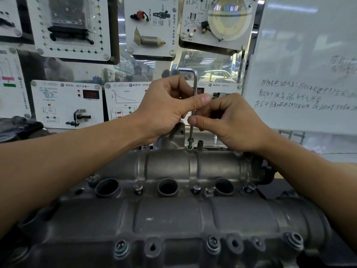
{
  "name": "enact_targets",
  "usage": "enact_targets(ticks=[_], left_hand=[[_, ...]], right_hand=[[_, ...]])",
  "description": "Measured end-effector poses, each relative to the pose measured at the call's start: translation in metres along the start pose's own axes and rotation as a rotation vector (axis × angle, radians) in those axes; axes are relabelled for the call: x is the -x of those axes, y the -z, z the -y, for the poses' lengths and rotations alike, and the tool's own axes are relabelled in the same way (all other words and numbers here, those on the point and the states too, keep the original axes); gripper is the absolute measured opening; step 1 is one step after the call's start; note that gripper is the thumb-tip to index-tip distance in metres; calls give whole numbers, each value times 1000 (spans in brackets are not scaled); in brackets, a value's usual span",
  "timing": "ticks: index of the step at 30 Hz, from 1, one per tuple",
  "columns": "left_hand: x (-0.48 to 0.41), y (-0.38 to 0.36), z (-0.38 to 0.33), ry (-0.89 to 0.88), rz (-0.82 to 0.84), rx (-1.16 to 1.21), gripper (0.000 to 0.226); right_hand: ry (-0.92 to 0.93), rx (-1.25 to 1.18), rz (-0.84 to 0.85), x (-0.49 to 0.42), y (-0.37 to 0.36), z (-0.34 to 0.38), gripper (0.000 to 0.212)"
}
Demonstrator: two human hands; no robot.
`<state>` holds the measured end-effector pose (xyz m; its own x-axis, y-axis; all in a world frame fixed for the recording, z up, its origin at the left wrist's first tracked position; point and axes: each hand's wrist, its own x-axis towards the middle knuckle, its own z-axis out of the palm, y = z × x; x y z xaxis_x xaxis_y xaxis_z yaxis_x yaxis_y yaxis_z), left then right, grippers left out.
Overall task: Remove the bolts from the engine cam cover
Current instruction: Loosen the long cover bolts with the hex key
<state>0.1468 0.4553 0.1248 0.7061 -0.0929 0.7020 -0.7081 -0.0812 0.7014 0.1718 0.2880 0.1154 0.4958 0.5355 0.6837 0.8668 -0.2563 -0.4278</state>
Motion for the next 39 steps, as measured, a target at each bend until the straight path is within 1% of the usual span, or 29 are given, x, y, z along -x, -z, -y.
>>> enact_targets(ticks=[2,4,6,7,10,11,14,15,18,20,22,24,25,27,31,34,36,39], left_hand=[[0,4,-1,40,27,5,18],[0,8,-2,91,63,-1,15],[1,11,-2,88,95,-15,8],[1,12,-1,76,97,-24,10],[2,11,-2,46,66,-49,5],[2,10,-1,29,51,-57,7],[1,7,0,-12,12,-32,22],[0,6,1,-22,12,-30,25],[0,3,1,-34,20,-81,30],[1,5,0,-20,39,-72,31],[0,8,-1,14,72,-42,23],[0,11,-2,55,105,-43,9],[-1,12,-2,61,109,-54,10],[0,13,-2,53,88,-82,17],[1,11,-3,13,66,-61,14],[0,9,-2,1,51,-63,11],[0,8,0,-13,38,-74,16],[2,9,0,-26,61,-74,16]], right_hand=[[-1,36,25,0,1,0,21],[-5,66,57,1,3,0,24],[-17,68,94,1,4,0,24],[-21,59,106,1,4,0,24],[-26,38,109,1,3,0,21],[-23,33,100,1,2,0,17],[-23,-24,42,1,0,1,3],[-15,-44,19,0,0,0,2],[22,-32,-7,-1,0,0,4],[36,44,15,-2,0,-1,17],[36,76,52,-1,1,-2,22],[-3,83,89,0,3,-2,25],[-25,85,98,0,3,-2,26],[-43,83,106,0,3,-1,27],[-10,69,89,0,2,1,28],[1,16,13,0,0,1,30],[-6,-21,-42,-1,1,0,26],[9,32,-11,0,1,-1,25]])
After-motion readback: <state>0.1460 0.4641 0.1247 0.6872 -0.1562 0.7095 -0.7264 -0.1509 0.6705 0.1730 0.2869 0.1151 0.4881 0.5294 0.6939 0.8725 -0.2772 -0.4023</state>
